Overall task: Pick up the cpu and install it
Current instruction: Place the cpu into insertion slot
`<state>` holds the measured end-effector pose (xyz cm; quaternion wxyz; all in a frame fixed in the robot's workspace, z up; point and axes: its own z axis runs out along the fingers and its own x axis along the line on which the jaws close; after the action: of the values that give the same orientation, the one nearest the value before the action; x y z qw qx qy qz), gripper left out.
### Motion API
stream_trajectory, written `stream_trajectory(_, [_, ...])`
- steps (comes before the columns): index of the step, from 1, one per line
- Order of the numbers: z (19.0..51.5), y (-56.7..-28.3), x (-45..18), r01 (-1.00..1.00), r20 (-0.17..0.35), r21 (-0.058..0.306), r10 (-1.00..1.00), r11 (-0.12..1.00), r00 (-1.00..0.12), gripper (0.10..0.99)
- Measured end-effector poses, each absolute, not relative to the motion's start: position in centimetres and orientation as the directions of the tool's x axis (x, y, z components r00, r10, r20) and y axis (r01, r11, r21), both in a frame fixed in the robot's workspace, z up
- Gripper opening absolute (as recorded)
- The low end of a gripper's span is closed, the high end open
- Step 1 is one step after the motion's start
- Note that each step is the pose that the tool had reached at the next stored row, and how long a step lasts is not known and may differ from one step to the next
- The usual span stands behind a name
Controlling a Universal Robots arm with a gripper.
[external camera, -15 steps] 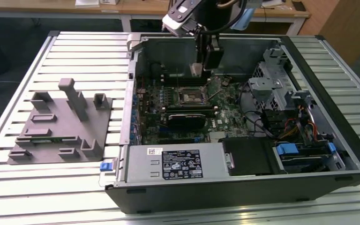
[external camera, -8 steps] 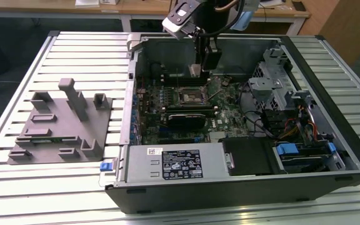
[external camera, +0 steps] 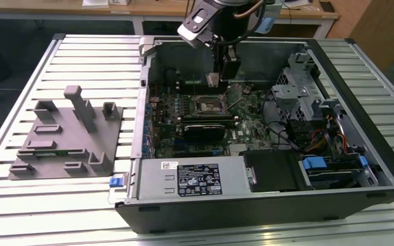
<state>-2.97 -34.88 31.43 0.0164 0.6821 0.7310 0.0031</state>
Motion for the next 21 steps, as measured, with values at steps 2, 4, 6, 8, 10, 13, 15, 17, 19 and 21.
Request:
stream_trajectory(2, [31.3,-34.9,-3.0,0.997,-0.020,0.027,0.997,0.069,-0.069,0.537])
stream_trajectory(4, [31.2,-34.9,-3.0,0.997,-0.020,0.027,0.997,0.069,-0.069,0.537])
stream_trajectory(6, [31.0,-34.9,-3.0,0.997,-0.020,0.027,0.997,0.069,-0.069,0.537])
stream_trajectory(8, [30.9,-34.9,-3.0,0.997,-0.020,0.027,0.997,0.069,-0.069,0.537])
stream_trajectory(10, [30.8,-34.9,-3.0,0.997,-0.020,0.027,0.997,0.069,-0.069,0.537])
stream_trajectory(13, [30.7,-34.9,-3.0,0.997,-0.020,0.027,0.997,0.069,-0.069,0.537])
stream_trajectory(15, [30.6,-34.9,-3.0,0.997,-0.020,0.027,0.997,0.069,-0.069,0.537])
stream_trajectory(17, [30.5,-34.9,-3.0,0.997,-0.020,0.027,0.997,0.069,-0.069,0.537])
stream_trajectory(19, [30.4,-34.9,-3.0,0.997,-0.020,0.027,0.997,0.069,-0.069,0.537])
stream_trajectory(21, [30.3,-34.9,-3.0,0.997,-0.020,0.027,0.997,0.069,-0.069,0.537])
